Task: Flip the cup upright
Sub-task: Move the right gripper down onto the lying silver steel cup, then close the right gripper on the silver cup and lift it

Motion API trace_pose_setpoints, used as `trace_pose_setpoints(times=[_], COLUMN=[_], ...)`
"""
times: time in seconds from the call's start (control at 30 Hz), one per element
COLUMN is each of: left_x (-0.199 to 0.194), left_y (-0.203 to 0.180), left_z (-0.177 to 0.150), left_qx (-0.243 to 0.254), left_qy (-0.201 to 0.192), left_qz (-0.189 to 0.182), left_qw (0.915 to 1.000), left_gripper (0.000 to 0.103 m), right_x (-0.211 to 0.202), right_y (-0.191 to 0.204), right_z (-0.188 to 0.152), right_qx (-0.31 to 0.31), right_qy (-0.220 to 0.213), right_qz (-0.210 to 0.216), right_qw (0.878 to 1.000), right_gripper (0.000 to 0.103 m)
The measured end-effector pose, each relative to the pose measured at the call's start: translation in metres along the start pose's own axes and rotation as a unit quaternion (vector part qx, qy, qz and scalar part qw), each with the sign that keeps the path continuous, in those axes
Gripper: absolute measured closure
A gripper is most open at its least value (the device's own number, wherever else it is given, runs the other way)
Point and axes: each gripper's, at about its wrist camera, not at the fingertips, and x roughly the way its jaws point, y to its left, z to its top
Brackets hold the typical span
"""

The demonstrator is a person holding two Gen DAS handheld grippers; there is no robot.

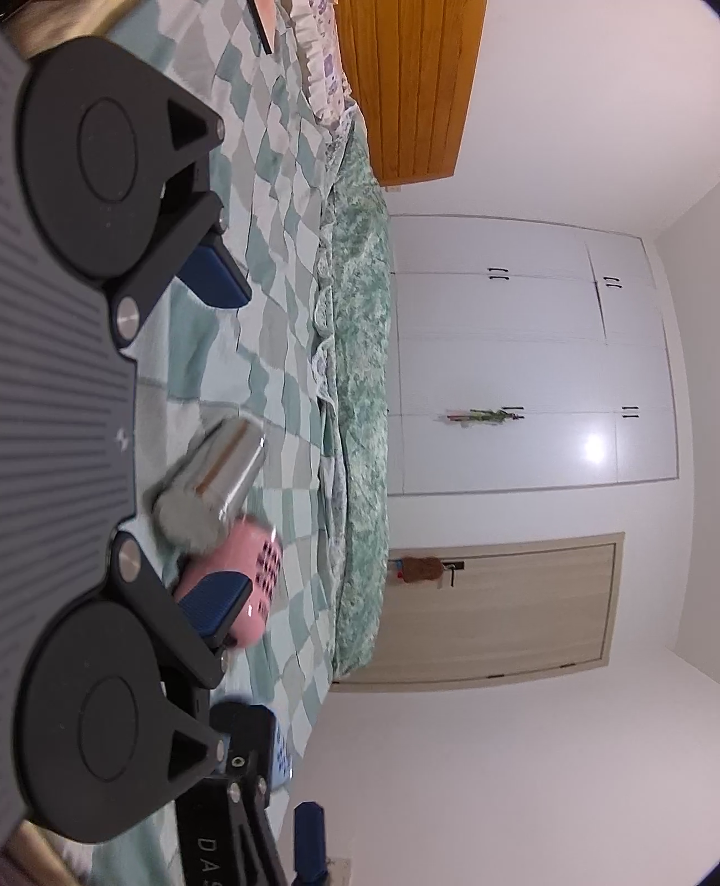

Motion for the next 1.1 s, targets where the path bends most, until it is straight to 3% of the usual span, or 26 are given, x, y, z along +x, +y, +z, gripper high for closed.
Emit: trace_pose_setpoints(times=[0.27, 0.5, 0.63, 0.83, 1.1], left_x=[0.044, 0.081, 0.1, 0.126, 0.148], left_y=[0.048, 0.09, 0.107, 0.123, 0.131], left_z=[0.006, 0.005, 0.001, -0.006, -0.014], left_qx=[0.01, 0.01, 0.013, 0.02, 0.03], left_qy=[0.018, 0.041, 0.061, 0.093, 0.128], left_qz=[0.022, 0.031, 0.013, -0.045, -0.091], left_qw=[0.9996, 0.9986, 0.998, 0.9944, 0.9872], left_gripper=[0.0, 0.0, 0.0, 0.0, 0.0], right_x=[0.076, 0.151, 0.19, 0.236, 0.279], right_y=[0.037, 0.07, 0.083, 0.093, 0.1], right_z=[0.035, 0.051, 0.054, 0.048, 0.032], right_qx=[-0.023, -0.039, -0.038, -0.052, -0.054], right_qy=[0.052, 0.13, 0.171, 0.232, 0.298], right_qz=[0.045, 0.073, 0.086, 0.084, 0.073], right_qw=[0.997, 0.988, 0.981, 0.968, 0.95], right_gripper=[0.0, 0.0, 0.011, 0.015, 0.031])
